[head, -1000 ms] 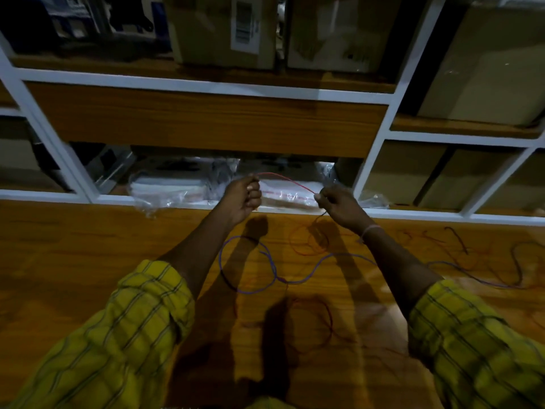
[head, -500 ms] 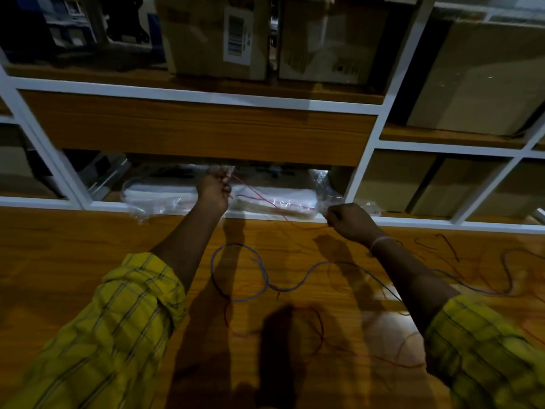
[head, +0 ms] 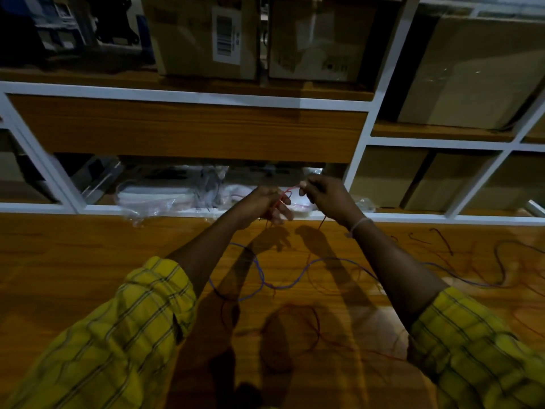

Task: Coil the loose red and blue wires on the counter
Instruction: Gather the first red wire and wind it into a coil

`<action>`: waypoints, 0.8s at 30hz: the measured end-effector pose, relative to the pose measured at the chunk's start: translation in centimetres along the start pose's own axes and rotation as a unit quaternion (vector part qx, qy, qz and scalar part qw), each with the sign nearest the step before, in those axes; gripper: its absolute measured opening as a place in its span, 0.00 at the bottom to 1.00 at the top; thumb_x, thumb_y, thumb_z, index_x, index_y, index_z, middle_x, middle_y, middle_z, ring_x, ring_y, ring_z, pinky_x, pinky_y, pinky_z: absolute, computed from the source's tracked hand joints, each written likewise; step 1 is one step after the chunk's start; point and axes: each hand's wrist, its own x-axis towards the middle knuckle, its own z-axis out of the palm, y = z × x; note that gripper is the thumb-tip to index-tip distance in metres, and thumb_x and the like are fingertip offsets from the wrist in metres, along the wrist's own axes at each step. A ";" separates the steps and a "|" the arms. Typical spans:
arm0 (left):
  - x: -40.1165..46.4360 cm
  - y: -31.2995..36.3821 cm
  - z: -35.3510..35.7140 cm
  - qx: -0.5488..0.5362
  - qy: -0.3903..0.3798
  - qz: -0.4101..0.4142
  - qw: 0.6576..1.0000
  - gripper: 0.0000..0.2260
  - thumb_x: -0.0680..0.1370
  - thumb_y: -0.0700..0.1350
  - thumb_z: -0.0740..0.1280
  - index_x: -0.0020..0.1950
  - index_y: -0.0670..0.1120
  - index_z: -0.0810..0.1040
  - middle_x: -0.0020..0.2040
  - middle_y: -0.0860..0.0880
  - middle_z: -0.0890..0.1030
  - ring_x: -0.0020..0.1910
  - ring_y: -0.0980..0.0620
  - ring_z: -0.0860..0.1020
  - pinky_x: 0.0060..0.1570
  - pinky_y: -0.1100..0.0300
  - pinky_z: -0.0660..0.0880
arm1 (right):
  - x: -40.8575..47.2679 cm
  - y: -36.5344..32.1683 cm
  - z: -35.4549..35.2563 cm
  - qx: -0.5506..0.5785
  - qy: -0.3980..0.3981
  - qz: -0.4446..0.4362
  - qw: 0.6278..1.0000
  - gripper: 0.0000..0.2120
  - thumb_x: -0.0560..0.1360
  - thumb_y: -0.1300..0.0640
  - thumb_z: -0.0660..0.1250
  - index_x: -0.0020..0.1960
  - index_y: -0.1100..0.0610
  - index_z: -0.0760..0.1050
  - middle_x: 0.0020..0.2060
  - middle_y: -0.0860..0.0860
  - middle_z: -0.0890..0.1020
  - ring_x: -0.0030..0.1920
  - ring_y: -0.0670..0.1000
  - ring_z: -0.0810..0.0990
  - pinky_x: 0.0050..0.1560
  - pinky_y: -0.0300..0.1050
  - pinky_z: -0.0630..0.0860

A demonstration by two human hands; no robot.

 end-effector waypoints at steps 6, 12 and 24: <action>0.7 -0.3 -0.9 -0.024 -0.058 -0.026 0.998 0.18 0.87 0.53 0.57 0.48 0.43 0.77 0.32 0.52 0.65 0.27 0.56 0.59 0.25 0.61 0.52 | -0.1 2.4 -0.8 0.011 0.002 0.057 0.998 0.16 0.82 0.48 0.67 0.47 0.60 0.83 0.38 0.55 0.83 0.38 0.50 0.79 0.39 0.45 0.74; 0.4 0.4 -3.4 -0.184 0.002 -0.029 0.982 0.14 0.87 0.47 0.56 0.42 0.48 0.69 0.28 0.56 0.63 0.22 0.60 0.59 0.21 0.66 0.52 | -0.7 5.7 -2.2 0.094 0.014 0.122 0.988 0.15 0.83 0.50 0.66 0.47 0.61 0.80 0.32 0.45 0.77 0.29 0.42 0.70 0.28 0.36 0.65; 1.0 -1.2 -8.0 -0.455 0.149 -0.002 0.878 0.15 0.87 0.42 0.52 0.41 0.46 0.67 0.23 0.53 0.65 0.17 0.58 0.61 0.16 0.66 0.56 | -2.8 9.7 -2.0 -0.432 -0.143 0.076 0.887 0.09 0.82 0.53 0.65 0.53 0.55 0.83 0.49 0.55 0.82 0.48 0.53 0.82 0.50 0.47 0.78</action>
